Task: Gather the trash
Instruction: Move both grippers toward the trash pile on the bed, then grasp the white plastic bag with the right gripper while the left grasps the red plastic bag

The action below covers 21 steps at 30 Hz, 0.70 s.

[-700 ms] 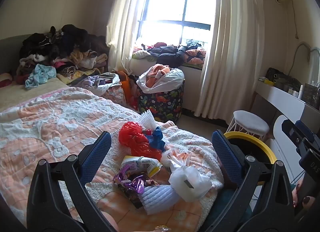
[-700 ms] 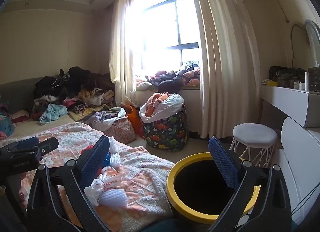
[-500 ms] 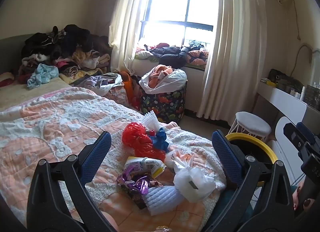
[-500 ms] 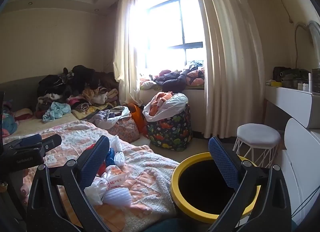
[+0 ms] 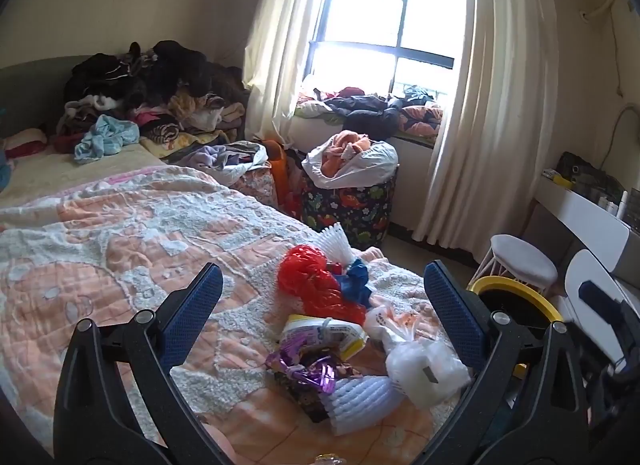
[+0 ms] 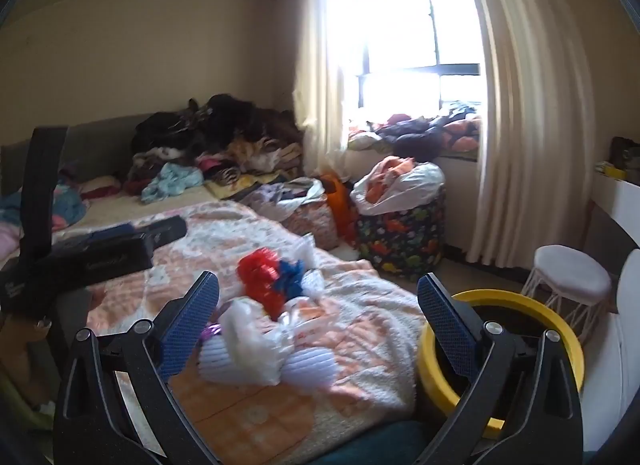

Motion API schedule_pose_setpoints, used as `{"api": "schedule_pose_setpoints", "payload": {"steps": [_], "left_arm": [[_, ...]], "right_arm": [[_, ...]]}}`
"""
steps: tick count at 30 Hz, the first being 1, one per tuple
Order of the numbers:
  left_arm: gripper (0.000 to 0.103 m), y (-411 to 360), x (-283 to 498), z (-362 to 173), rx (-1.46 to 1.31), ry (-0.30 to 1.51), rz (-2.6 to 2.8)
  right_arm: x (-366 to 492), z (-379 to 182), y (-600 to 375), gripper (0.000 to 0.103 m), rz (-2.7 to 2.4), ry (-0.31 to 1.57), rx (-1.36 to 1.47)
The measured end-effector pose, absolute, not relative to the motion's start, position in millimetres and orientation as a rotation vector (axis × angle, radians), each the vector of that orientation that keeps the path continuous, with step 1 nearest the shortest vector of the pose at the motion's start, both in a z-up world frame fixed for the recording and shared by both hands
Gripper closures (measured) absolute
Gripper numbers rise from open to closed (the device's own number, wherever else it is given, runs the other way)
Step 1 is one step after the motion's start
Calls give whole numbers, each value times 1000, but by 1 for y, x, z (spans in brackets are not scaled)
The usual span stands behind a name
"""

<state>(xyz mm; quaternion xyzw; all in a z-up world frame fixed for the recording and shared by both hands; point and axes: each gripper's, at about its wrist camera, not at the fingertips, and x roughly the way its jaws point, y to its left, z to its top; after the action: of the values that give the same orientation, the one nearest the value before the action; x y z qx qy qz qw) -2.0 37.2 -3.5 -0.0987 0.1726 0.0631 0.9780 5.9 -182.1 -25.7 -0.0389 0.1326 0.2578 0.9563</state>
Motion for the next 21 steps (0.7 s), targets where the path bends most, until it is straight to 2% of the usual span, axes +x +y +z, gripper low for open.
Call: {"api": "schedule_pose_setpoints", "payload": {"steps": [8, 21], "left_arm": [[10, 69, -1, -11, -251, 368, 157], [10, 105, 30, -52, -298, 534, 124]], "right_arm": [[4, -39, -148, 6, 623, 356, -171], [34, -78, -112, 6, 621, 480, -352]]}}
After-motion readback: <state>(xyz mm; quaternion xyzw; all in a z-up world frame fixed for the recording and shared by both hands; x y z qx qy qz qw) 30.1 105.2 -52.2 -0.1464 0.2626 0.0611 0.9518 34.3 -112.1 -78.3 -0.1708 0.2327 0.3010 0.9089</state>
